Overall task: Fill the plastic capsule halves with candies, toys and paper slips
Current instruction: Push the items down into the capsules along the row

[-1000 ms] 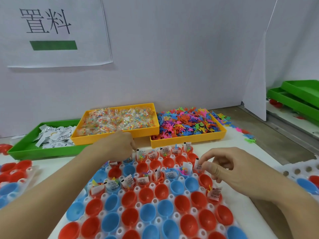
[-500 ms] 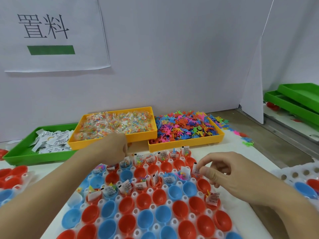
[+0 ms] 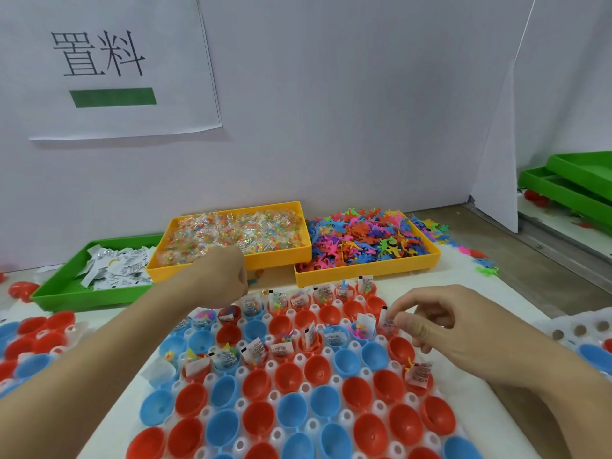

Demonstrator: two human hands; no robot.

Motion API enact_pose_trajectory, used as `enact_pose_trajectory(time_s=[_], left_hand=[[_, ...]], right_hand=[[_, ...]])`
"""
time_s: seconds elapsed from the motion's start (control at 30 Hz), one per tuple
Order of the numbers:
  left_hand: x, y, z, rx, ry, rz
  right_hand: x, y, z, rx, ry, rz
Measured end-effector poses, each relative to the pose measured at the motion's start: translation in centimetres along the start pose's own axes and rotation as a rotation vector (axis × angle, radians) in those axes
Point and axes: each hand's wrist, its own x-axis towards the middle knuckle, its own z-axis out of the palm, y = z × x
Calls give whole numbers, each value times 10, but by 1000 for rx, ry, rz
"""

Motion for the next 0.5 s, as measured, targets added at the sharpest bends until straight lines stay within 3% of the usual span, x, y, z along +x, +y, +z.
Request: enact_pose_trajectory(time_s=[0.1,0.27,0.4,0.5], left_hand=[[-5,3,-2,-26,81,-15],[-24,11,-9,-144,358,-55],[-50,21,-17,-381,559,-49],[-74,34,-20,-623,554,31]], right_hand=[[1,0,0,2,8,-10],[1,2,1,15,41,-44],[2,-1,2,63,147,-107],[2,-9,5,93,226,-175]])
